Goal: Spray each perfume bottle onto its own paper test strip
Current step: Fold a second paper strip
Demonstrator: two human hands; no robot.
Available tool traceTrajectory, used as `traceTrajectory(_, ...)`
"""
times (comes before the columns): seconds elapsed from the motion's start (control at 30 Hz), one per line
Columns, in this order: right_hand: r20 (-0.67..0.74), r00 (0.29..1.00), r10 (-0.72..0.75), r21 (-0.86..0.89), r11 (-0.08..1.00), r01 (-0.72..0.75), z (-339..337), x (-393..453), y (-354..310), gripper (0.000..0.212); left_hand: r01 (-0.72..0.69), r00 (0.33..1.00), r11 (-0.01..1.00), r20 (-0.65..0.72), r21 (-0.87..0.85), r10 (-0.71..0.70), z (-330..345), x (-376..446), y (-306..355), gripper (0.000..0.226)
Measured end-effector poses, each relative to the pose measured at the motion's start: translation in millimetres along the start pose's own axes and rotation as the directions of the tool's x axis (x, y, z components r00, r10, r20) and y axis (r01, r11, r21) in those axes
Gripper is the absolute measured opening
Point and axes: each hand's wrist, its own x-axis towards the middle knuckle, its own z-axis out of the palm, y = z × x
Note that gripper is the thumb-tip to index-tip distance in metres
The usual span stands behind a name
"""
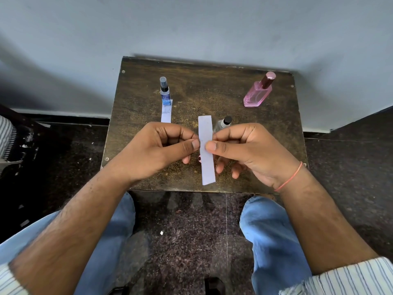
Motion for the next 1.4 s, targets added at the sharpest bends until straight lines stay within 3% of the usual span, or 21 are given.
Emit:
traceTrajectory(0.13, -0.149, 0.973, -0.175, -0.109, 0.981, 0.16, 6.0, -1.5, 3.8, 0.017, -0.007, 0.999, 1.0, -0.033, 0.015, 0.007, -2.2, 1.2, -3.3, 0.014)
traceTrajectory(0.3, -0.197, 0.933, -0.301, -0.227, 0.94, 0.255, 14.6, -7.1, 9.0, 0.016, -0.031, 0.998, 0.999, -0.06, 0.01, 0.031, -2.1, 1.9, -3.8, 0.019)
traceTrajectory(0.47, -0.196, 0.89, -0.411, -0.419, 0.856, 0.303, 18.4, -9.6, 14.6, 0.036, -0.054, 0.998, 0.998, -0.04, -0.026, 0.053, 0.1, 2.0, 0.5, 0.009)
traceTrajectory(0.63, -0.208, 0.869, -0.448, -0.468, 0.826, 0.314, 18.2, -11.0, 15.2, 0.029, -0.07, 0.997, 0.997, -0.037, -0.011, 0.069, 0.9, 2.1, -2.1, 0.011)
traceTrajectory(0.8, -0.242, 0.843, -0.48, -0.488, 0.811, 0.322, 14.3, -9.8, 17.5, 0.035, -0.039, 0.995, 0.999, -0.086, 0.027, 0.042, -3.2, 3.2, -10.8, 0.01)
traceTrajectory(1.13, -0.212, 0.864, -0.457, -0.419, 0.841, 0.343, 13.8, -7.6, 20.4, 0.047, -0.058, 0.981, 0.986, -0.174, 0.157, 0.085, -1.1, 3.4, -11.5, 0.023)
traceTrajectory(1.23, -0.197, 0.859, -0.473, -0.439, 0.826, 0.354, 18.0, -7.2, 21.9, 0.045, -0.068, 0.984, 0.994, -0.157, 0.086, 0.081, 0.2, 3.6, -9.8, 0.009)
traceTrajectory(1.4, -0.194, 0.842, -0.503, -0.498, 0.79, 0.357, 22.4, -6.9, 23.0, 0.044, -0.132, 0.985, 0.991, -0.112, 0.031, 0.134, -1.7, 2.3, -9.2, 0.037)
